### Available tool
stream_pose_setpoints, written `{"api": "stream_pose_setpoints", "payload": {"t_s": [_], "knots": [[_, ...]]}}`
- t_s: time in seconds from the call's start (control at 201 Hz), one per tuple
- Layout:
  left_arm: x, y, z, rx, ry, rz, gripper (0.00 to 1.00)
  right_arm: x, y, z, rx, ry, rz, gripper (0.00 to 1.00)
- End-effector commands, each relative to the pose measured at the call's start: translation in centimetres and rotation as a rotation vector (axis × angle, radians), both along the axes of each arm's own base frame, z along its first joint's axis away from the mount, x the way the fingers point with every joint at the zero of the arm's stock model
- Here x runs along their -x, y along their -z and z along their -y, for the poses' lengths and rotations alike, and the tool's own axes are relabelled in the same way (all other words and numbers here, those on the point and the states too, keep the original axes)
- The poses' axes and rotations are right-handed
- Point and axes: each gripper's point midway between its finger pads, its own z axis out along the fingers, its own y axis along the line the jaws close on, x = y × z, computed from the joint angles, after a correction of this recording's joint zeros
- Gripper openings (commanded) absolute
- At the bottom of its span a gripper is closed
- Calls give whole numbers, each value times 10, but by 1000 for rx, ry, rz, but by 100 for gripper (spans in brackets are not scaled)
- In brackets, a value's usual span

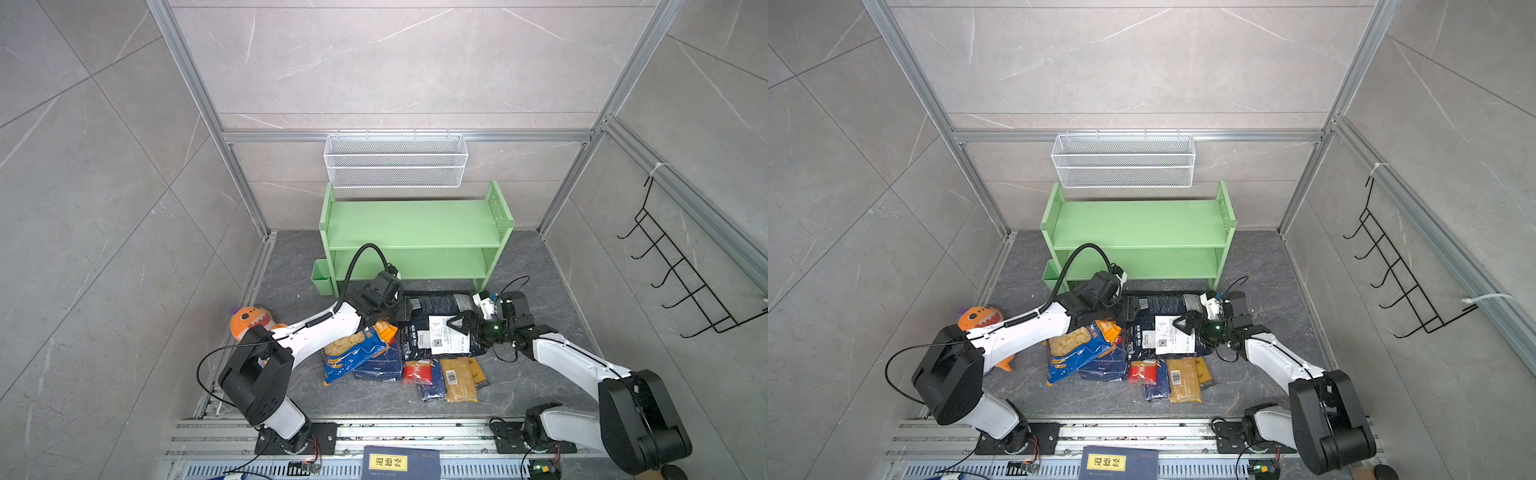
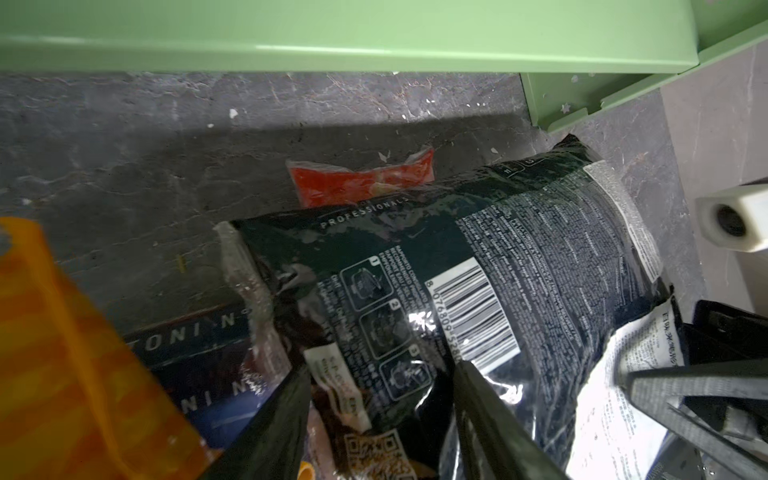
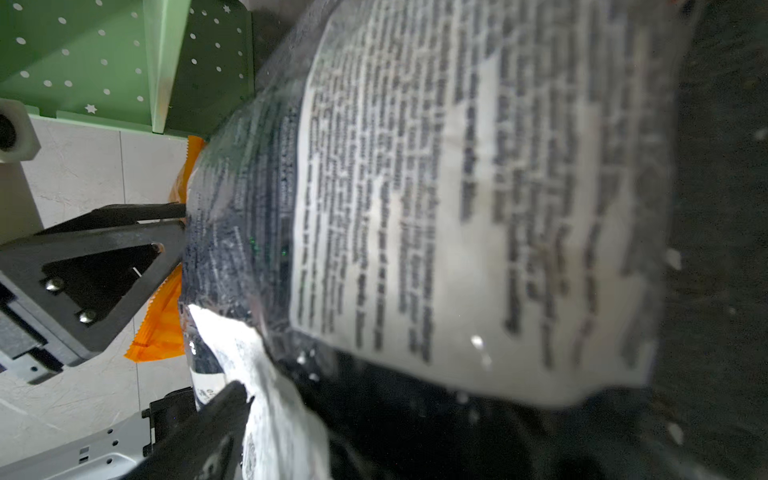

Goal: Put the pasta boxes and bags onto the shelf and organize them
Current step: 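Close the right gripper on the black bag's edge and lift it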

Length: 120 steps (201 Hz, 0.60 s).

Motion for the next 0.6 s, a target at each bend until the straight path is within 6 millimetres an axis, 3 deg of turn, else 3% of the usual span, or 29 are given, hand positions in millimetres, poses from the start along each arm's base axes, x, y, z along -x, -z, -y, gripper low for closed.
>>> {"api": "stream_pose_setpoints", "payload": {"t_s": [0.0,0.045,0.154,0.254,0.443,0.593], "knots": [[10,6,12,23,30,-42,56,1,-13,-18,-107,-72,21,87],[11,5,14,25,35,-42,56,0,-14,-20,-123,-74,21,79],[11,1,17,26,41,-35,56,1,-20,-22,-140,-87,26,50],[9,-10,9,3,19,-3,56,7,-32,-23,-155,-111,46,34],[3,-45,-19,-75,-36,105,63,17,-63,-23,-167,-132,92,24],[4,-72,-41,-112,-80,181,74,22,-88,-23,-190,-135,120,18]]}}
